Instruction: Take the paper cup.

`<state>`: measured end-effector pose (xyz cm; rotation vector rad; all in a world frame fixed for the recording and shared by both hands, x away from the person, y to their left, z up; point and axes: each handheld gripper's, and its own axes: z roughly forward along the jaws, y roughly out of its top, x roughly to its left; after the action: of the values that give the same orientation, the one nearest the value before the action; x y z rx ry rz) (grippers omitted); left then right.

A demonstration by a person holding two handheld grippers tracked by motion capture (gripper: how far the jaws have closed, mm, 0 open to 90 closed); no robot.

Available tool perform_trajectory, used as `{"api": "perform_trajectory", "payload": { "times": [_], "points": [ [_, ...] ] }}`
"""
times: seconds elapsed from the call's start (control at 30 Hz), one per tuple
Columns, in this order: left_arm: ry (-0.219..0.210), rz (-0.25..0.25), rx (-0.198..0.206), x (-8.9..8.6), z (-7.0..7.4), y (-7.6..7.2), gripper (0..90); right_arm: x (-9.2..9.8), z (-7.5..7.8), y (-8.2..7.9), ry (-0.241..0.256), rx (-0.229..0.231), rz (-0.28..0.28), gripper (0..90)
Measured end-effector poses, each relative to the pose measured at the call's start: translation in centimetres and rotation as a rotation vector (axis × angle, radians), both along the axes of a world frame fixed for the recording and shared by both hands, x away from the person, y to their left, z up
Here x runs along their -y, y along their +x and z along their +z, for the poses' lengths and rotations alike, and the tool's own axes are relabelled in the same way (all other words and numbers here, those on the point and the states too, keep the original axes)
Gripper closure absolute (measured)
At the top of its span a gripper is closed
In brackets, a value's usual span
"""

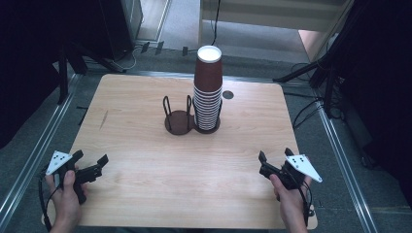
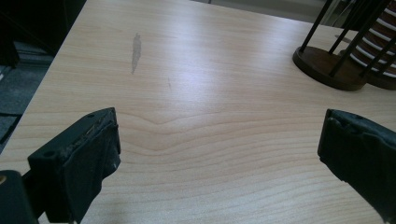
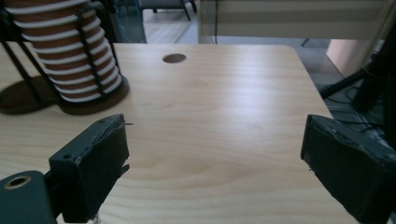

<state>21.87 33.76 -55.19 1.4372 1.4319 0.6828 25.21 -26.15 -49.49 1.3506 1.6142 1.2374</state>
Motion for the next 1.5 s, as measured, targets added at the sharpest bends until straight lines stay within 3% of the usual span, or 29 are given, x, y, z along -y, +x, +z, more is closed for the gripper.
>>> {"api": "perform_trajectory", "payload": {
  "times": [0.27,0.47,0.67,0.97,1.5],
  "points": [
    [-0.041,-0.024,0.060,-0.4,-0.1,-0.5,0.0,-2.9,1.2,1.4,0.004,0.019,0.043,9.9],
    [-0.040,-0.037,0.052,-0.4,-0.1,-0.5,0.0,-5.4,1.8,2.8,0.006,0.008,0.076,9.3],
    [-0.018,-0.052,0.042,-0.2,0.0,-0.4,0.0,-7.4,3.0,4.2,0.019,0.014,0.107,0.7],
    [-0.023,-0.058,0.038,-0.3,0.0,-0.5,0.0,-10.7,4.6,6.3,0.048,0.016,0.136,0.0],
    [-0.025,-0.071,0.043,-0.2,-0.1,-0.5,0.0,-16.7,7.9,10.2,0.060,0.083,0.166,0.0]
  ]
}}
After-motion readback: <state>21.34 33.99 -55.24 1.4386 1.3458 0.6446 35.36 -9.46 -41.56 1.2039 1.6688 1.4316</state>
